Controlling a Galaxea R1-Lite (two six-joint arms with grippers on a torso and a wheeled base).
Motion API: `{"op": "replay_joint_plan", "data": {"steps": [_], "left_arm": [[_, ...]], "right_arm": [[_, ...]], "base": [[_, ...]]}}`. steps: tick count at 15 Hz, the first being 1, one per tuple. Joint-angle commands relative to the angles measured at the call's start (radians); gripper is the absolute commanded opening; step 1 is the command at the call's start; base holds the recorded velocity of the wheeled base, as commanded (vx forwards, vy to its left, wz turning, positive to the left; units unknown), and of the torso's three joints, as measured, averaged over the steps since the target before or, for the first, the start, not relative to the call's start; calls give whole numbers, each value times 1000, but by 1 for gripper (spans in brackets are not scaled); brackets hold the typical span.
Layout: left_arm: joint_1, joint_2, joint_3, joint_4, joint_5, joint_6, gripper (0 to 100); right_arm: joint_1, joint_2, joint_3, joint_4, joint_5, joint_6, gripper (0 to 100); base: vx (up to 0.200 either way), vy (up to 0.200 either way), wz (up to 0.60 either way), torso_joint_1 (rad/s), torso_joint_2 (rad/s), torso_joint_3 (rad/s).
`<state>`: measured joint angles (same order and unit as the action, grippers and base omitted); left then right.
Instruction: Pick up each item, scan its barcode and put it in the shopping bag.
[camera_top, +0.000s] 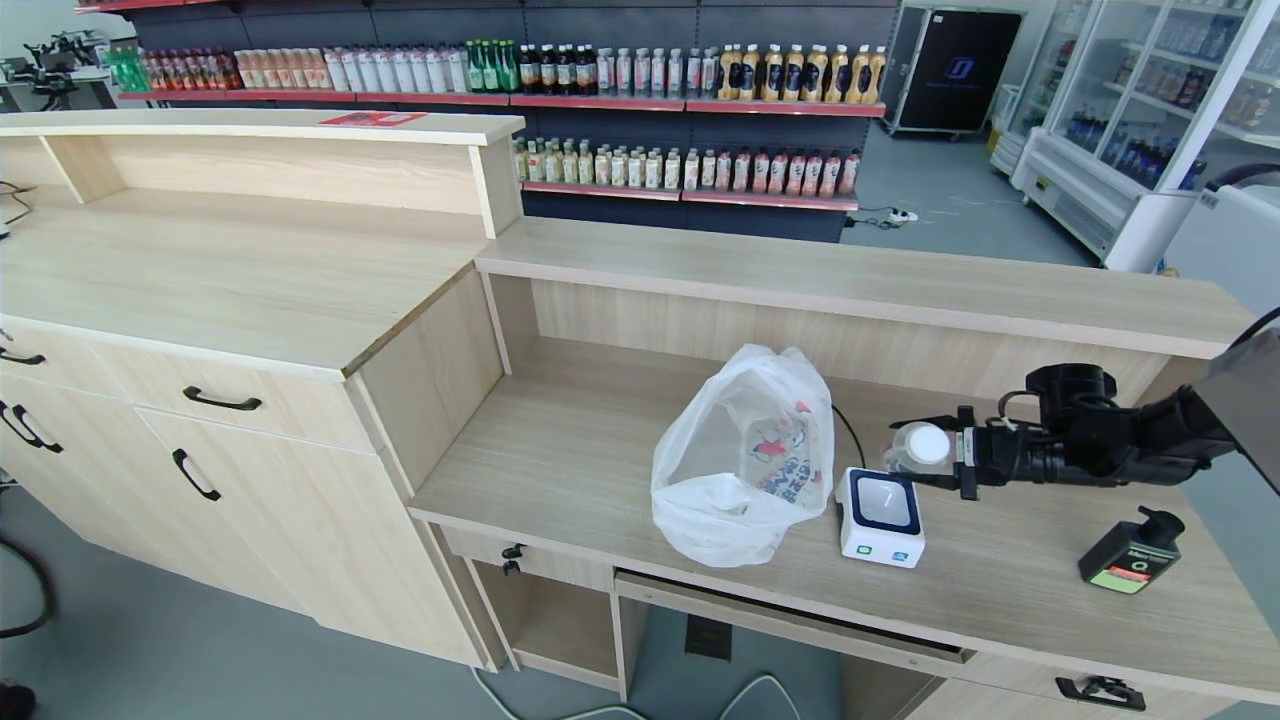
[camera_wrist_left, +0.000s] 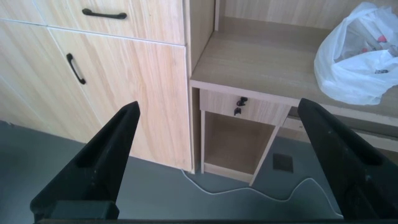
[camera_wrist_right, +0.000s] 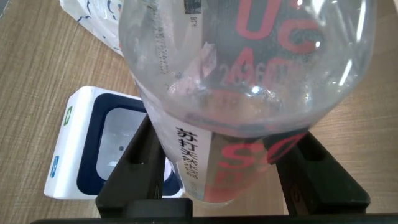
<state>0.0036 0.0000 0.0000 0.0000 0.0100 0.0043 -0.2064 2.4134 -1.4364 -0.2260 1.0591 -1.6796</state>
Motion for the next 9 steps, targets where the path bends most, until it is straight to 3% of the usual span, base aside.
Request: {"op": "replay_joint_plan", "data": {"steps": [1, 9], "left_arm": [[1, 0, 0, 0, 1, 0, 100], [1, 0, 0, 0, 1, 0, 100]], "right_arm": [[-1, 4, 1, 0, 1, 0, 0], [5, 10, -10, 0, 1, 0, 0]], "base": [[0, 0, 0, 0, 0, 0], [0, 0, 0, 0, 0, 0]]}}
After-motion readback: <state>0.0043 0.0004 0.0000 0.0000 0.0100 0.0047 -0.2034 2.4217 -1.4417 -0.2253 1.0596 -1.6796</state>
